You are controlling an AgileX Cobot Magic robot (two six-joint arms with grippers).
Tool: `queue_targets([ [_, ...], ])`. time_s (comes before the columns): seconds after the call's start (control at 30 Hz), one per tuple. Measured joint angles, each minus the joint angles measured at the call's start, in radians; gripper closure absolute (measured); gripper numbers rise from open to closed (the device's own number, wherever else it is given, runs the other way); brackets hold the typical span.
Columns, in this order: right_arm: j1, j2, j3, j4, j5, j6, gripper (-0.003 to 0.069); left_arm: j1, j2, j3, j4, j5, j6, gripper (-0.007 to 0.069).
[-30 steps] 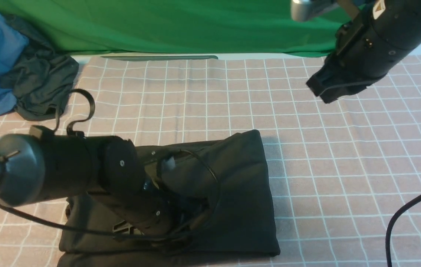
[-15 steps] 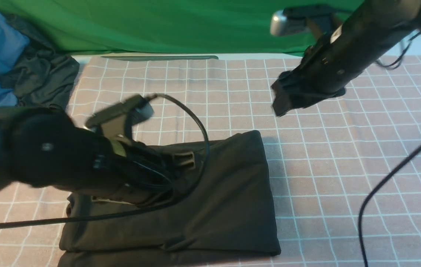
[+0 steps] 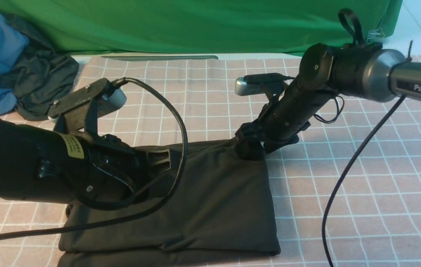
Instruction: Fold a long-sleeved shirt over a pink coffee tablecloth.
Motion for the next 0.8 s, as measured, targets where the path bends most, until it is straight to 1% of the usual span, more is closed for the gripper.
queue_targets([
  [0.07,0.007,0.002,0.0,0.001,-0.013,-0.016,0.0227,0.0,0.0,0.0,0.014,0.002,-0.009,0.061],
  [0.1,0.011,0.004,0.0,0.005,-0.017,-0.024,0.0316,0.0,0.0,0.0,0.019,0.002,-0.012,0.061],
  [0.13,0.014,0.004,0.0,0.008,-0.024,-0.038,0.0458,0.0,0.0,0.0,0.022,0.004,-0.014,0.061],
  [0.17,0.014,0.0,0.0,0.008,-0.025,-0.048,0.0506,0.0,0.0,0.0,0.022,0.004,-0.016,0.061],
  [0.2,0.014,-0.001,0.0,0.008,-0.026,-0.05,0.0524,0.0,0.0,0.0,0.024,0.005,-0.016,0.061],
  [0.3,-0.004,-0.013,0.0,0.008,-0.025,-0.055,0.0522,0.0,0.0,0.0,0.025,0.007,-0.016,0.061],
  [0.47,-0.078,-0.051,0.003,0.003,-0.025,-0.053,0.0522,0.0,0.0,0.0,0.025,0.007,-0.016,0.061],
  [0.6,-0.166,-0.062,0.003,-0.019,-0.012,-0.131,0.0522,0.0,0.0,0.0,0.027,0.007,-0.016,0.061],
  [0.73,-0.199,-0.062,0.003,-0.02,-0.002,-0.152,0.0522,0.0,0.0,0.0,0.028,0.006,-0.016,0.061],
  [0.8,-0.209,-0.062,0.003,-0.02,-0.002,-0.15,0.0502,0.0,0.0,0.0,0.028,0.005,-0.017,0.061],
])
